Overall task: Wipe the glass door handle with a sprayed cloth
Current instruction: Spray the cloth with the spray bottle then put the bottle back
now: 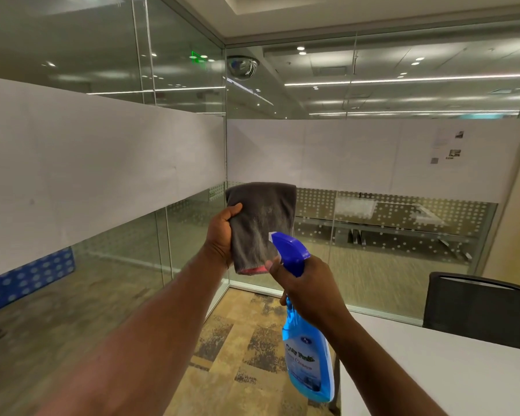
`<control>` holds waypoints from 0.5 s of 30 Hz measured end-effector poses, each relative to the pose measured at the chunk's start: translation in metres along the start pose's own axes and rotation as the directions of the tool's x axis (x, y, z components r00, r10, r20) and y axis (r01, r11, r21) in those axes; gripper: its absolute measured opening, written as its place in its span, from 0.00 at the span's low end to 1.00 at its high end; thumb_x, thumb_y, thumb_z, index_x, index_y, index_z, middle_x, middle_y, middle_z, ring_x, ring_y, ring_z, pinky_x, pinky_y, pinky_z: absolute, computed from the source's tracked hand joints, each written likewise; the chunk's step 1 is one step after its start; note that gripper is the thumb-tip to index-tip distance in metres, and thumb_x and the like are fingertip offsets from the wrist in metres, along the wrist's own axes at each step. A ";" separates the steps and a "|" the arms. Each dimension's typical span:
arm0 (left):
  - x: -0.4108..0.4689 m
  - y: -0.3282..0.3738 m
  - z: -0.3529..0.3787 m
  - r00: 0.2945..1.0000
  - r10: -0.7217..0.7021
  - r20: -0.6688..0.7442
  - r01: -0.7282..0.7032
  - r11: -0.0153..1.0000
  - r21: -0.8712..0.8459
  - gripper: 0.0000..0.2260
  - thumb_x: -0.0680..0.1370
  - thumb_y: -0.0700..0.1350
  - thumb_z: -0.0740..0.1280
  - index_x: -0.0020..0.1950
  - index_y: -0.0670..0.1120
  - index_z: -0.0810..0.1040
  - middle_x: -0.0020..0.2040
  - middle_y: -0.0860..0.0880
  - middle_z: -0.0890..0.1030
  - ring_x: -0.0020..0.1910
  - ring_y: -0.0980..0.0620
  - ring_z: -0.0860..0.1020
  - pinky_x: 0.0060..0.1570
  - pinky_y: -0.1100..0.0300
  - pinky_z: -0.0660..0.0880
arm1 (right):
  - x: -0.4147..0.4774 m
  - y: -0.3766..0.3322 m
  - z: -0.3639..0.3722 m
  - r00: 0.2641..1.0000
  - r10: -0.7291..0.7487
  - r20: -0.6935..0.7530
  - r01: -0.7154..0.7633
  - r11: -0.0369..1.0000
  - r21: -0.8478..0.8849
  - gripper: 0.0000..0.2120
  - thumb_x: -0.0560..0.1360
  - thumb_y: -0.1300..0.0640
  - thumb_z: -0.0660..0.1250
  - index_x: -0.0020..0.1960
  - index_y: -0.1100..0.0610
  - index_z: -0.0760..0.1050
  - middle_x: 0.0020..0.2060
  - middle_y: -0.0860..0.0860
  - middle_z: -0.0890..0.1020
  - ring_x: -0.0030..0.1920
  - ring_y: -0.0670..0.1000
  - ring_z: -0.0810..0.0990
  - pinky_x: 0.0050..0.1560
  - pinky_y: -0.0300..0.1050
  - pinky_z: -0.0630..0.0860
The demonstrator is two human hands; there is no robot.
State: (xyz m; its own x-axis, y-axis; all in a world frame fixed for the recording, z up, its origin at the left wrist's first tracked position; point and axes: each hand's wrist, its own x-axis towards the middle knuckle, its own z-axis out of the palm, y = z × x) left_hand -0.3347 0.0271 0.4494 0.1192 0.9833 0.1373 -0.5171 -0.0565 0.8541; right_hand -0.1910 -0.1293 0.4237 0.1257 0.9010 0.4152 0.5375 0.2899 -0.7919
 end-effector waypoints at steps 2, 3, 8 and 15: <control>0.001 0.001 0.001 1.000 0.003 0.002 -0.003 1.000 0.000 0.12 0.82 0.48 0.65 0.60 0.42 0.77 0.55 0.42 0.83 0.50 0.42 0.82 0.47 0.50 0.79 | 0.001 0.003 0.000 1.000 0.008 0.001 -0.008 1.000 0.000 0.12 0.79 0.45 0.69 0.42 0.49 0.72 0.29 0.47 0.80 0.26 0.39 0.80 0.28 0.28 0.72; 0.002 0.001 0.001 1.000 0.006 0.005 -0.006 1.000 -0.002 0.11 0.82 0.48 0.65 0.59 0.42 0.77 0.55 0.42 0.83 0.50 0.42 0.82 0.46 0.50 0.79 | 0.002 0.006 0.000 1.000 0.015 -0.005 -0.015 1.000 -0.002 0.12 0.79 0.45 0.69 0.42 0.50 0.72 0.29 0.47 0.80 0.25 0.39 0.80 0.28 0.28 0.71; 0.003 -0.001 0.002 1.000 0.017 0.018 -0.017 1.000 -0.004 0.12 0.82 0.48 0.65 0.60 0.42 0.77 0.54 0.42 0.83 0.50 0.42 0.82 0.47 0.50 0.80 | 0.004 0.017 0.002 0.998 0.052 -0.021 -0.052 0.999 -0.017 0.11 0.80 0.48 0.69 0.43 0.50 0.72 0.29 0.48 0.80 0.25 0.38 0.79 0.27 0.27 0.71; 0.005 -0.003 0.004 1.000 0.022 0.010 -0.022 1.000 0.009 0.11 0.82 0.48 0.64 0.60 0.42 0.77 0.55 0.43 0.83 0.50 0.42 0.82 0.49 0.49 0.80 | 0.007 0.028 -0.003 0.992 0.093 -0.085 -0.095 0.995 -0.017 0.11 0.79 0.49 0.70 0.42 0.52 0.72 0.29 0.49 0.80 0.24 0.39 0.78 0.27 0.28 0.72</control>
State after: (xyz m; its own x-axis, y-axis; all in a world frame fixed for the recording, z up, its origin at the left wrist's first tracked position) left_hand -0.3294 0.0317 0.4494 0.1167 0.9800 0.1610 -0.5122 -0.0795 0.8552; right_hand -0.1721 -0.1156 0.4060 0.2458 0.8934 0.3761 0.5374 0.1973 -0.8199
